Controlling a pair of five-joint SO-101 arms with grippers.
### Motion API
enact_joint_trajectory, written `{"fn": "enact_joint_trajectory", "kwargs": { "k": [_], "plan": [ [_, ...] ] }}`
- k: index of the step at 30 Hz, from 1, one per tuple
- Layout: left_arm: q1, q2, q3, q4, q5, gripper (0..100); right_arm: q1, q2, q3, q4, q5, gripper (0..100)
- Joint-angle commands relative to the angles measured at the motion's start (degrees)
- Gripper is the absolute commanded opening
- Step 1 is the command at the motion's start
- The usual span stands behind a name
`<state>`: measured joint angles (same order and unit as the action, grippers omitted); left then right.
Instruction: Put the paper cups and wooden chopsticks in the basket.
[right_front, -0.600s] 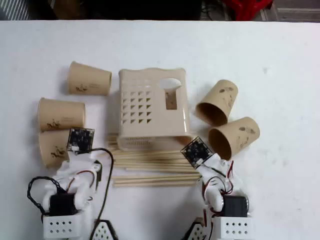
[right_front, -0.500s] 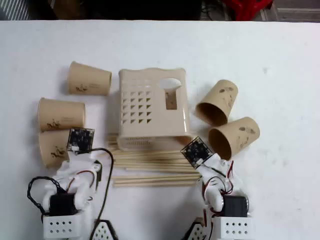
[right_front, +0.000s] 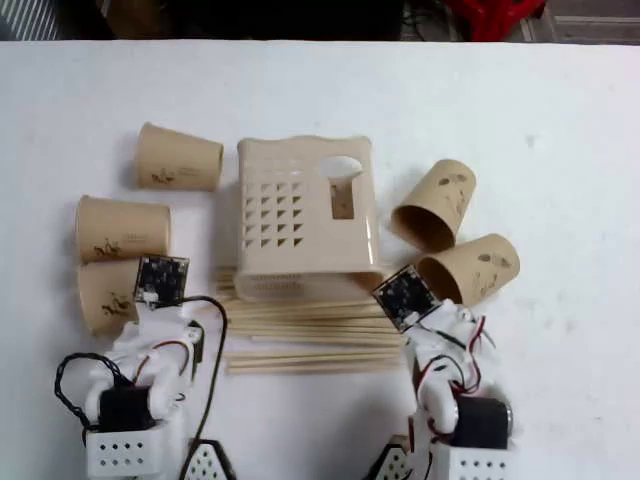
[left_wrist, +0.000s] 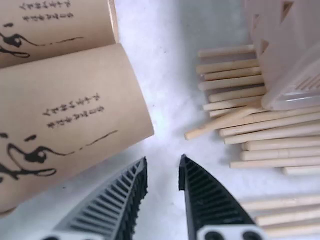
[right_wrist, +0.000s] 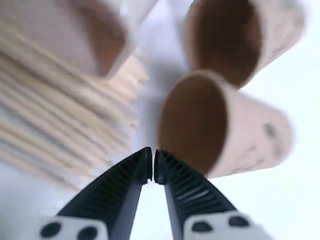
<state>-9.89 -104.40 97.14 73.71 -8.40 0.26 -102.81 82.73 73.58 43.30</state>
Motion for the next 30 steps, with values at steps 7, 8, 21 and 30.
{"fn": "enact_joint_trajectory", "kwargs": {
  "k": [7, 8, 21, 30],
  "plan": [
    [0.4, -0.4, -0.18, 0.09, 0.44, 12, 0.48, 19.82, -23.21, -4.0, -2.02, 16.3],
    [0.4, -0.4, -0.18, 0.09, 0.44, 12, 0.31, 24.84, -26.81, -5.05, -3.78, 16.2],
    [0.4, -0.4, -0.18, 0.09, 0.44, 12, -10.95, 85.85, -74.55, -7.34, -19.87, 16.6],
    [0.4, -0.4, -0.18, 0.09, 0.44, 12, -15.16, 112.4, -95.3, -7.34, -23.12, 16.6]
  ]
}}
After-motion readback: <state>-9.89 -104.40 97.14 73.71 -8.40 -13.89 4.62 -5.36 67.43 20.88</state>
